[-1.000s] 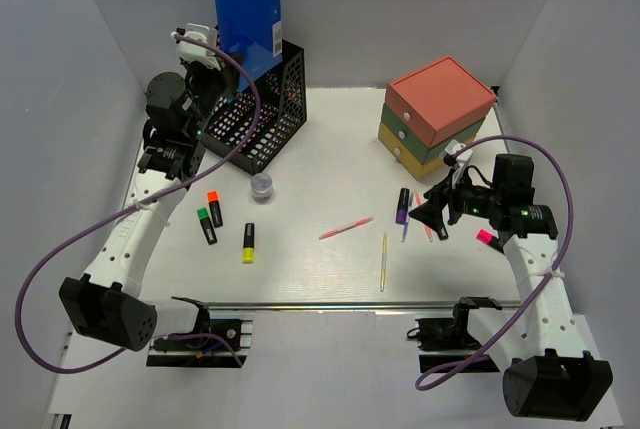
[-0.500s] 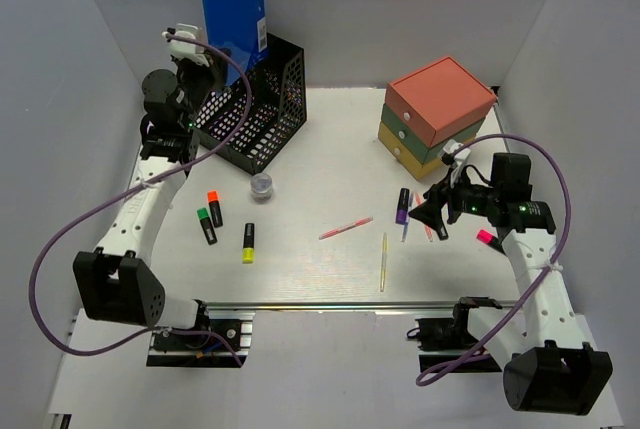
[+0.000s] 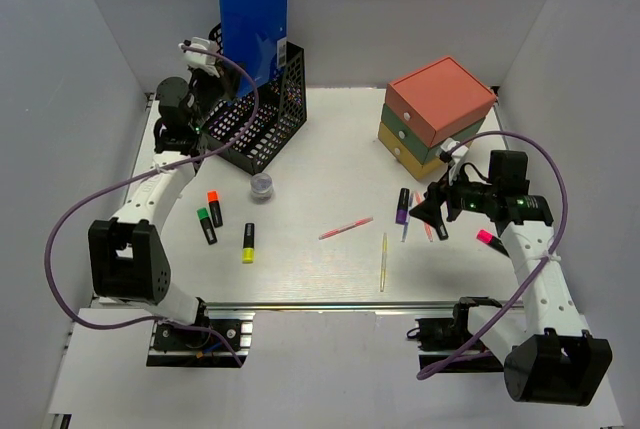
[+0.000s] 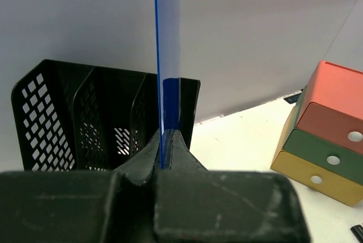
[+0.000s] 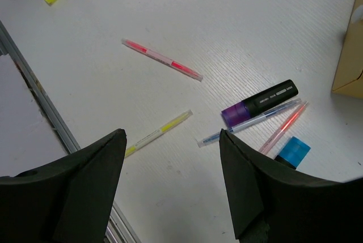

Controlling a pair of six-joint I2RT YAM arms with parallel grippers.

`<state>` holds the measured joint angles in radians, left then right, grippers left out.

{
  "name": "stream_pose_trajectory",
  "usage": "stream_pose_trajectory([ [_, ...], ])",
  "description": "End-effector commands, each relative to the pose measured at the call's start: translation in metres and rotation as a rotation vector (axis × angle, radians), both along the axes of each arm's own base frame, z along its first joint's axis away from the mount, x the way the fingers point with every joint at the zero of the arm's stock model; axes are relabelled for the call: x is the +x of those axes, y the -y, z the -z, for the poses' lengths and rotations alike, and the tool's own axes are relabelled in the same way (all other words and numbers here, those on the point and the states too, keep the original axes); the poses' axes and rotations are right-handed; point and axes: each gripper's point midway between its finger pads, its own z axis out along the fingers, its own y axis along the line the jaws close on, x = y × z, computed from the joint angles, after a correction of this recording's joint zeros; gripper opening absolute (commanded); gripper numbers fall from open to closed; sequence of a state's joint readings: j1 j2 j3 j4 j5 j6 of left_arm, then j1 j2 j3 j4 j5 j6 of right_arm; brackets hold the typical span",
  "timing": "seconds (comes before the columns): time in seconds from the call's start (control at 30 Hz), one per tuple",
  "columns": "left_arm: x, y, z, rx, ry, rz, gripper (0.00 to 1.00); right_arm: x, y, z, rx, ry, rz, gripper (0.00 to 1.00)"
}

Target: Organize the desk

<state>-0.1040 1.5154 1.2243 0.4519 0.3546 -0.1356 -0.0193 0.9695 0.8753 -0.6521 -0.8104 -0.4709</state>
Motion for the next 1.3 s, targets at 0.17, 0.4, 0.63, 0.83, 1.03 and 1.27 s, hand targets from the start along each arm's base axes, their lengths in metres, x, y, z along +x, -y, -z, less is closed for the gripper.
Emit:
stream_pose_trajectory([
  [0.17,0.013,0.000,-0.008,-0.038,0.099,0.032,0.00,0.010,0.003,-0.014,-0.027,0.042,-0.010,0.72],
  [0.4,0.017,0.000,0.003,-0.070,0.137,0.047,0.00,0.014,0.004,-0.013,-0.040,0.032,-0.007,0.72],
  [0.63,0.010,-0.001,0.021,-0.086,0.149,0.046,0.00,0.017,0.006,-0.010,-0.054,0.024,-0.005,0.72],
  [0.83,-0.003,-0.003,0.046,-0.113,0.140,0.043,0.00,0.017,0.007,-0.007,-0.062,0.014,-0.010,0.72],
  [1.03,-0.010,-0.007,0.070,-0.120,0.110,0.024,0.00,0.017,0.008,-0.002,-0.073,0.003,-0.011,0.73],
  [1.27,-0.011,-0.011,0.097,-0.106,0.047,-0.008,0.00,0.018,0.008,-0.001,-0.072,-0.004,-0.013,0.72],
])
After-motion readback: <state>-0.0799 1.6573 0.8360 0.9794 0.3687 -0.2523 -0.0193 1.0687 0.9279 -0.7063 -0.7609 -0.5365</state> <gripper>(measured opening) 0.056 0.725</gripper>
